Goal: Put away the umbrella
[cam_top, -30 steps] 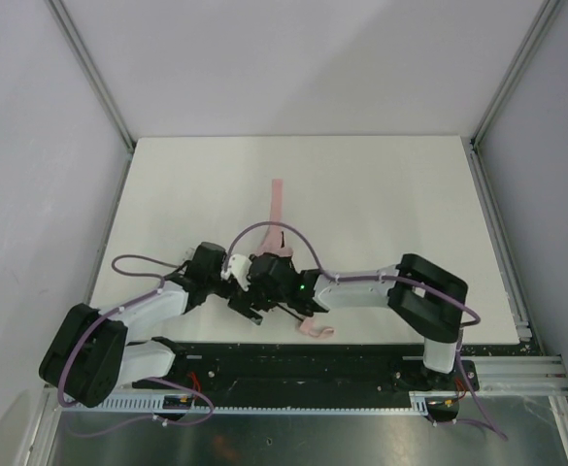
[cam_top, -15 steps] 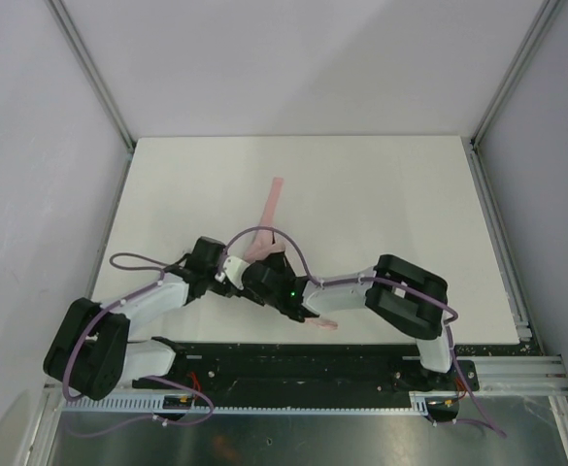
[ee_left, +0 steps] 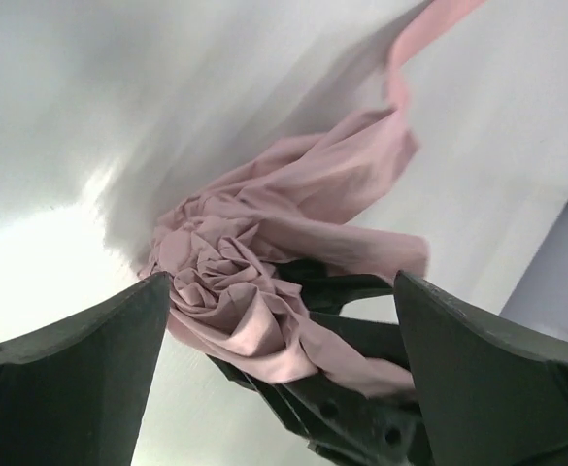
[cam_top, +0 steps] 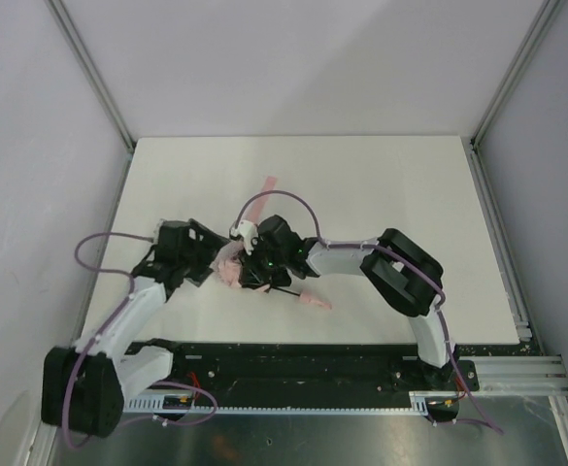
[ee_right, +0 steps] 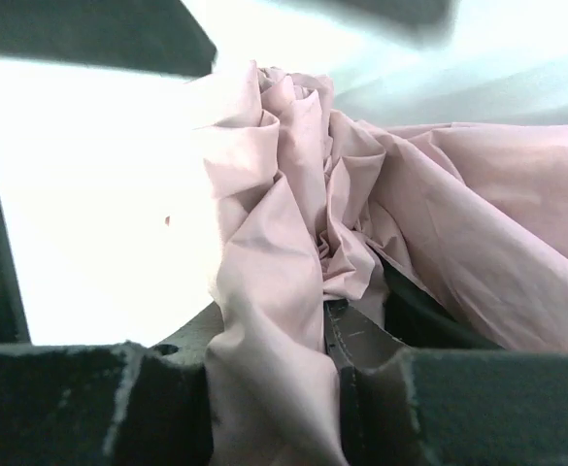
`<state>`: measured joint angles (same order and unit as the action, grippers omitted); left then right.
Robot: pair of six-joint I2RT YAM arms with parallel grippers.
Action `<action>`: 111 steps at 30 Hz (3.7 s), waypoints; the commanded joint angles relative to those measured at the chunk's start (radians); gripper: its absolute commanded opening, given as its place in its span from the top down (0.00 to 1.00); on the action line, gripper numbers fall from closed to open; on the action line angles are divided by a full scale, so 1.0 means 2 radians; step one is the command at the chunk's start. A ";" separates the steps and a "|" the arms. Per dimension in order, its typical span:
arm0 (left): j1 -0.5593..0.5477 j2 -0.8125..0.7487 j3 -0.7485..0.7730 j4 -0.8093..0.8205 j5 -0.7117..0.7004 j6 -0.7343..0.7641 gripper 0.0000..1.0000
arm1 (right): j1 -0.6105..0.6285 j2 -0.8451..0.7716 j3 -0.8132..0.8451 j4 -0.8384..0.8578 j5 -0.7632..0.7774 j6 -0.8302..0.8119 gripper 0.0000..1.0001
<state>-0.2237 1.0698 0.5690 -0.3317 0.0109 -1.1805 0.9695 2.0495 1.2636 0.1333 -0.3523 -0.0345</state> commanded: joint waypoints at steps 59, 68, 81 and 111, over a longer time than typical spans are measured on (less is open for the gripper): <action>-0.059 0.079 -0.131 0.173 -0.097 -0.060 0.68 | -0.070 0.118 0.084 -0.051 -0.345 0.205 0.96; -0.058 0.101 -0.105 0.140 -0.070 -0.032 0.83 | -0.091 0.056 0.121 -0.151 -0.217 0.152 0.36; -0.058 0.100 -0.075 0.078 -0.015 -0.027 0.89 | -0.079 -0.169 0.012 -0.117 0.037 0.008 0.19; -0.045 0.141 0.005 -0.047 0.043 -0.059 0.92 | 0.097 -0.023 -0.109 0.090 0.297 -0.178 0.44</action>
<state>-0.3222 1.3445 0.5823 -0.2779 0.0937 -1.3060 1.1706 1.9587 1.0454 0.3714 0.2089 -0.4023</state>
